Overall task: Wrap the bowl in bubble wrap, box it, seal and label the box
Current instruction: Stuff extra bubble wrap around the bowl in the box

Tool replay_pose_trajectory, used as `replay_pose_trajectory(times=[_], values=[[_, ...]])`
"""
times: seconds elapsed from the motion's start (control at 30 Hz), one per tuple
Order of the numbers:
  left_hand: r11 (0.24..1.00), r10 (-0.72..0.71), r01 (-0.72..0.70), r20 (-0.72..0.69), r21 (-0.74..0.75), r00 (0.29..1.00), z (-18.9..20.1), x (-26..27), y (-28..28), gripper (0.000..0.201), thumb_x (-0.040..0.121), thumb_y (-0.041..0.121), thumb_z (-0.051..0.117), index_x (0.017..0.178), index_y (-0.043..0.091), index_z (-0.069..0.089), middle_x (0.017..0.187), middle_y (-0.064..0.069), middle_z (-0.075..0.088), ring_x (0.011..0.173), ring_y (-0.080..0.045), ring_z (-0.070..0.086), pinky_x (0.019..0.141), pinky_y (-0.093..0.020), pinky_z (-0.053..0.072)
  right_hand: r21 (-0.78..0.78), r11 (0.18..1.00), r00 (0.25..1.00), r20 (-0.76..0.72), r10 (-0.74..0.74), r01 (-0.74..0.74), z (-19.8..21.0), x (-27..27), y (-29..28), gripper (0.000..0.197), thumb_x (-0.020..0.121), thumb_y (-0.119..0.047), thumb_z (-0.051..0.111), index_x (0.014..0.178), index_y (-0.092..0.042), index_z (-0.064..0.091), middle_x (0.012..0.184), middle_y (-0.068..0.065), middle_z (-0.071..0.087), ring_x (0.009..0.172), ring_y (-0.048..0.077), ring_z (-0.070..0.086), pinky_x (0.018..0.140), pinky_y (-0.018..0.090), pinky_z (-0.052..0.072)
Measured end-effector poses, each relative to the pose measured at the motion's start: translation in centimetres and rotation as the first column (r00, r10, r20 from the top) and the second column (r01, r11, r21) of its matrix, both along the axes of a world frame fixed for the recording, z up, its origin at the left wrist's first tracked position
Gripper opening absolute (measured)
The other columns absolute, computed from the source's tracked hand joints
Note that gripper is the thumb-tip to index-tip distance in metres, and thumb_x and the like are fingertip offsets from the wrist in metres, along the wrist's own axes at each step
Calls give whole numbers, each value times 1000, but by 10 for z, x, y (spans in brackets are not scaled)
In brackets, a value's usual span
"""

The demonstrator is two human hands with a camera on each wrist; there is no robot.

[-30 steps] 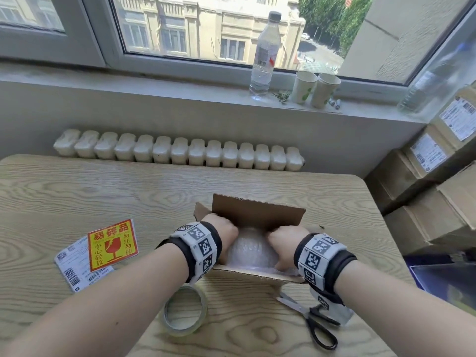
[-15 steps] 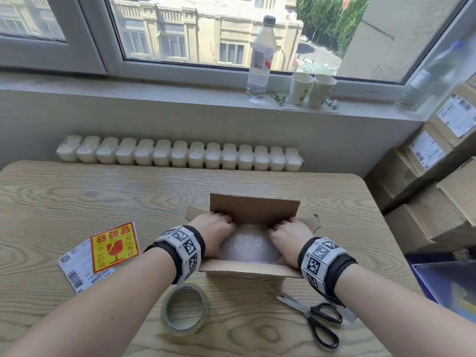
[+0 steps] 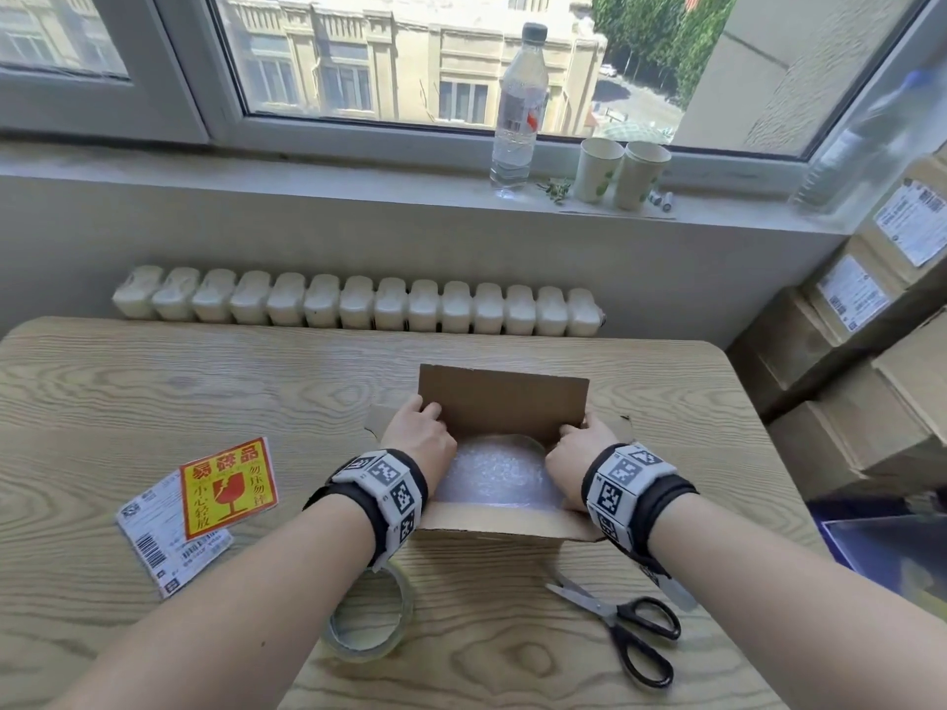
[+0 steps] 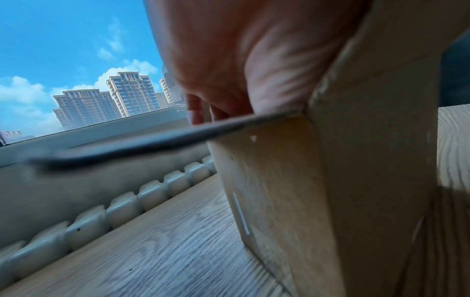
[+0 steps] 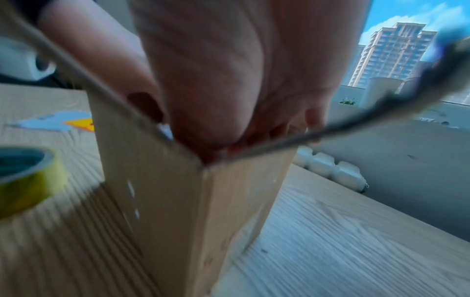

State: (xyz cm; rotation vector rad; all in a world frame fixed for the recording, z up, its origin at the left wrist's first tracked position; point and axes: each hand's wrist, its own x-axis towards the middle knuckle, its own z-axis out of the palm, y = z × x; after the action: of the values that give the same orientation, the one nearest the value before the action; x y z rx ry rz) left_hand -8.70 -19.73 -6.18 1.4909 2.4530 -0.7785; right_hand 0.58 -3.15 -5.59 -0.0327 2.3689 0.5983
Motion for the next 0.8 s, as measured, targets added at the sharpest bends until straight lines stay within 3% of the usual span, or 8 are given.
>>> replay_pose_trajectory(times=[0.17, 0.43, 0.57, 0.7, 0.8], values=[[1000, 12, -11, -11, 15, 1000, -3, 1, 0, 24, 92, 16, 47, 109, 18, 63, 110, 2, 62, 113, -21, 41, 94, -36, 27, -67, 997, 982, -187, 20, -33, -13, 5, 1, 25, 88, -20, 57, 112, -17, 65, 113, -1, 62, 118, 22, 43, 103, 45, 26], [996, 45, -45, 5, 71, 999, -5, 1, -3, 23, 90, 14, 49, 106, 19, 64, 107, 3, 62, 112, -20, 41, 94, -35, 28, -114, 993, 969, -245, 8, -37, -15, 8, 5, 25, 85, -29, 61, 107, -17, 66, 110, -2, 63, 113, 20, 46, 102, 41, 27], [985, 72, -88, 109, 150, 991, 2, -5, -12, 30, 85, 47, 57, 102, 23, 65, 107, 6, 63, 111, -16, 45, 91, -33, 29, -206, 978, 963, -252, -94, 41, -5, 8, 11, 23, 83, -29, 57, 99, -16, 68, 107, 3, 66, 111, 22, 52, 107, 38, 25], [880, 131, -214, 215, 424, 968, 19, -11, -20, 19, 91, 38, 50, 99, 27, 63, 107, 6, 63, 105, -15, 53, 91, -30, 35, -394, 906, 877, -367, -309, 154, 15, 9, 16, 23, 88, -24, 51, 100, -27, 70, 106, 1, 67, 104, 24, 59, 81, 29, 41], [776, 179, -268, 208, 571, 961, 26, -14, -26, 22, 93, 33, 47, 107, 25, 61, 113, 6, 57, 109, -15, 50, 91, -28, 37, -463, 868, 785, -465, -409, 179, 30, 13, 20, 25, 90, -21, 47, 99, -26, 69, 106, 0, 66, 103, 23, 59, 75, 27, 42]])
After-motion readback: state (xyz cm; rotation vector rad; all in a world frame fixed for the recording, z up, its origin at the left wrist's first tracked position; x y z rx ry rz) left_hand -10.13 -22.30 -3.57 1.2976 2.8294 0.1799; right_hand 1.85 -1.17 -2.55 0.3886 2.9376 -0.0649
